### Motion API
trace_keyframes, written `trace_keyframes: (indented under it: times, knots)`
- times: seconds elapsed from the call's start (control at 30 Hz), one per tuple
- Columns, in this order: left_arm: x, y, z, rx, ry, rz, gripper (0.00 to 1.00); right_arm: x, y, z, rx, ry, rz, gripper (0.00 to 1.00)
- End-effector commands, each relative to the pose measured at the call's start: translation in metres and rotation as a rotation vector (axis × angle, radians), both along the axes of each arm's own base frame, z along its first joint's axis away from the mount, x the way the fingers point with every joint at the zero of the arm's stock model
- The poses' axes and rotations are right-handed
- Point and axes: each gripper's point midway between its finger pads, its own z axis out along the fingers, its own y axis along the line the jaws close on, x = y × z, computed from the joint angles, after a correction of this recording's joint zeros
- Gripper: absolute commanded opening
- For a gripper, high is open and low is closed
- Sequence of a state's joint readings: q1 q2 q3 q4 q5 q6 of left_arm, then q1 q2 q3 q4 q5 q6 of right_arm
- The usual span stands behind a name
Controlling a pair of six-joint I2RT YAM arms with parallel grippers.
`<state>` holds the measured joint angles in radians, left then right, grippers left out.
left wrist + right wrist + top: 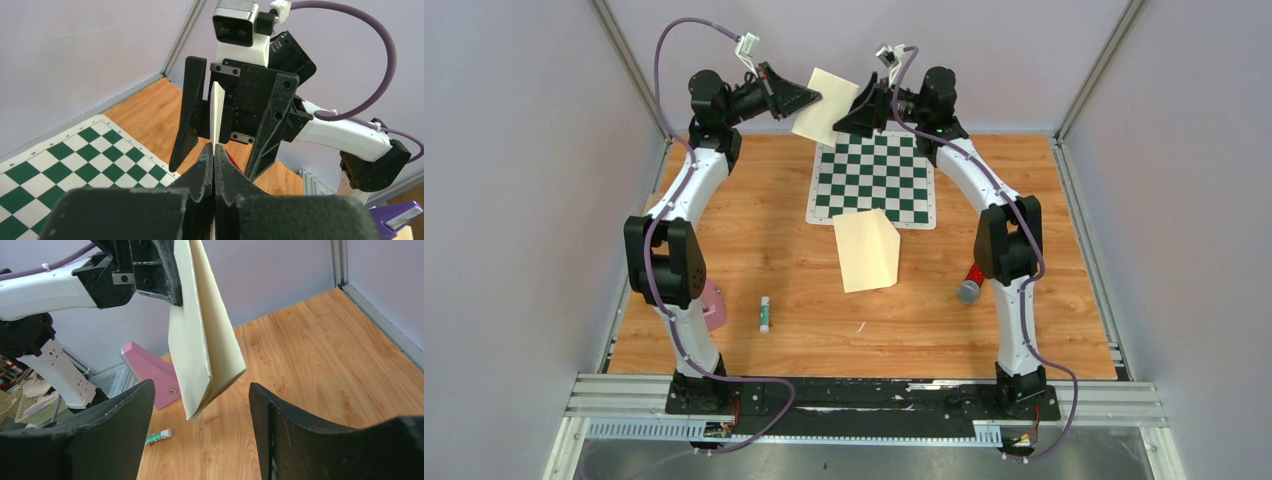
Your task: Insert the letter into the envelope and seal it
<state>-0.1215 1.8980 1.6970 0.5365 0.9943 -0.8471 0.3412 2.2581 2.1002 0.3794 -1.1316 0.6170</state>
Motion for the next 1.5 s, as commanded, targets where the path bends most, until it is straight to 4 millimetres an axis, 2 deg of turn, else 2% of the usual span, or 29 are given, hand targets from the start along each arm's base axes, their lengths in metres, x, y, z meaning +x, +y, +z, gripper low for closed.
trace_keyframes:
  times: [0.0, 0.27, 0.3, 0.43, 0.57, 1.0, 1.47]
  knots:
    - [-0.018, 0.004, 0.03, -0.008, -0.095, -0.009, 0.0, -0.022, 0.005, 0.042, 0.045, -0.12, 0.058, 0.67]
    - [-0.009, 0.008, 0.028, -0.023, -0.085, 0.04, 0.0, -0.029, 0.001, 0.054, 0.054, -0.123, 0.056, 0.47]
    - [-0.009, 0.008, 0.028, -0.026, -0.081, 0.044, 0.0, -0.028, 0.001, 0.055, 0.056, -0.12, 0.05, 0.44]
    - [-0.007, 0.008, 0.026, -0.028, -0.071, 0.052, 0.0, -0.025, 0.0, 0.063, 0.072, -0.111, 0.018, 0.4]
    - [-0.004, 0.01, 0.023, -0.034, -0.059, 0.069, 0.0, -0.019, 0.0, 0.069, 0.085, -0.09, -0.029, 0.29]
    - [0.017, 0.021, 0.019, -0.092, 0.037, 0.211, 0.0, -0.009, 0.001, 0.085, 0.124, -0.035, -0.113, 0.22]
    - [0.014, 0.017, 0.024, -0.099, 0.029, 0.212, 0.0, 0.004, 0.01, 0.078, 0.122, -0.014, -0.172, 0.22]
